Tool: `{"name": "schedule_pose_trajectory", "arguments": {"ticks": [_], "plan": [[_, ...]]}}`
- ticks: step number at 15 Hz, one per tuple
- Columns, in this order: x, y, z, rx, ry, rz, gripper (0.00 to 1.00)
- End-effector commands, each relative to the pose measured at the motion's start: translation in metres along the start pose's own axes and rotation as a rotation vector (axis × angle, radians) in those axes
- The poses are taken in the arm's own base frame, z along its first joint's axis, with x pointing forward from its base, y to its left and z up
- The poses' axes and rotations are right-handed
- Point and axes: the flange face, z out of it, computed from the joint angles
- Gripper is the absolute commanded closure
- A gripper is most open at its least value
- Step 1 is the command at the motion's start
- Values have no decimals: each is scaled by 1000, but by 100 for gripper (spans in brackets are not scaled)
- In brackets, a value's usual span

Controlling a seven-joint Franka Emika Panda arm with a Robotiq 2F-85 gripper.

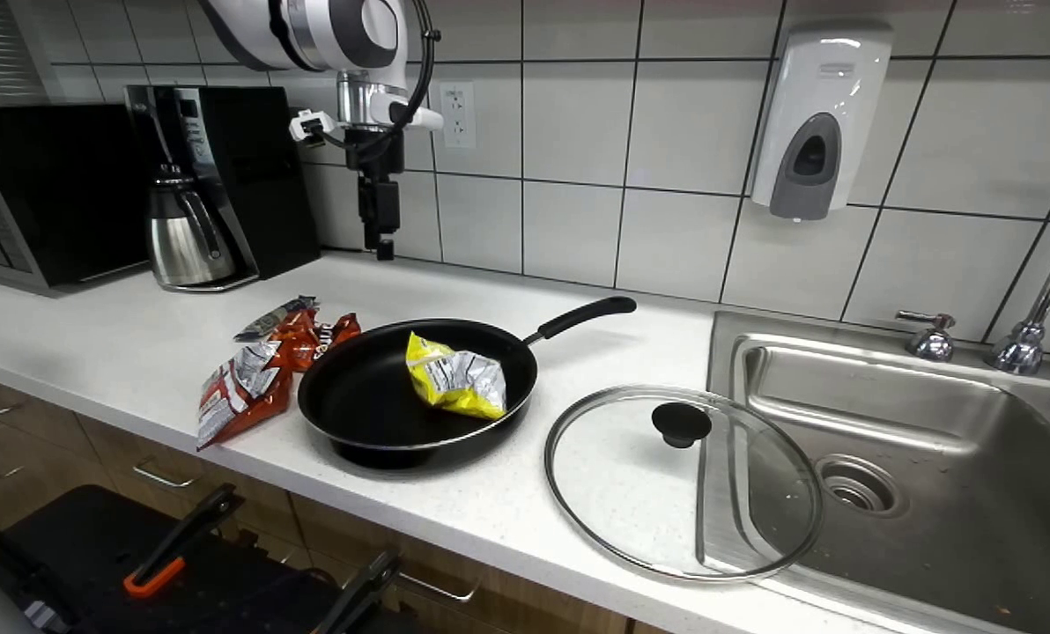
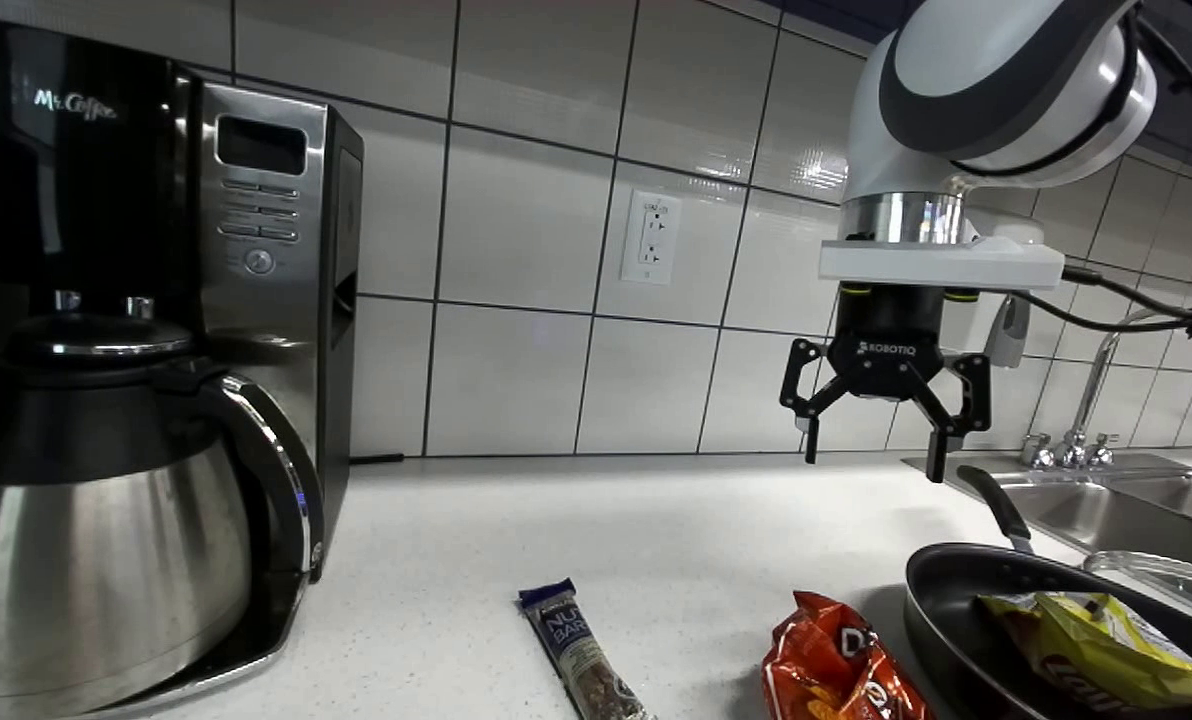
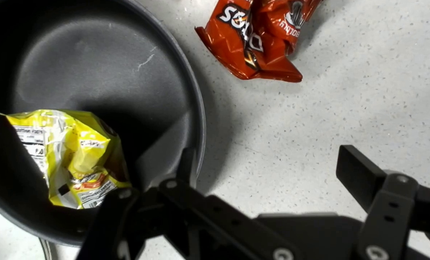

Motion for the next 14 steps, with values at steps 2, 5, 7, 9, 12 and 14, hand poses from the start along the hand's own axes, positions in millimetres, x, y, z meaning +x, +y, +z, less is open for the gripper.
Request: {"name": "schedule_pose_trajectory", "arguments": {"ticks": [2,5,7,9,12,14], "plan": [[0,0,-1,0,-1,0,0],[-5,-6,-1,-7,16,-1,0],[-14,-13,0,-14,27,-1,0],[-27,-22,2,-12,33,1,0],[-51,-33,9,-20,30,24,0],[-64,-36,14,-23,24,43,0]]}}
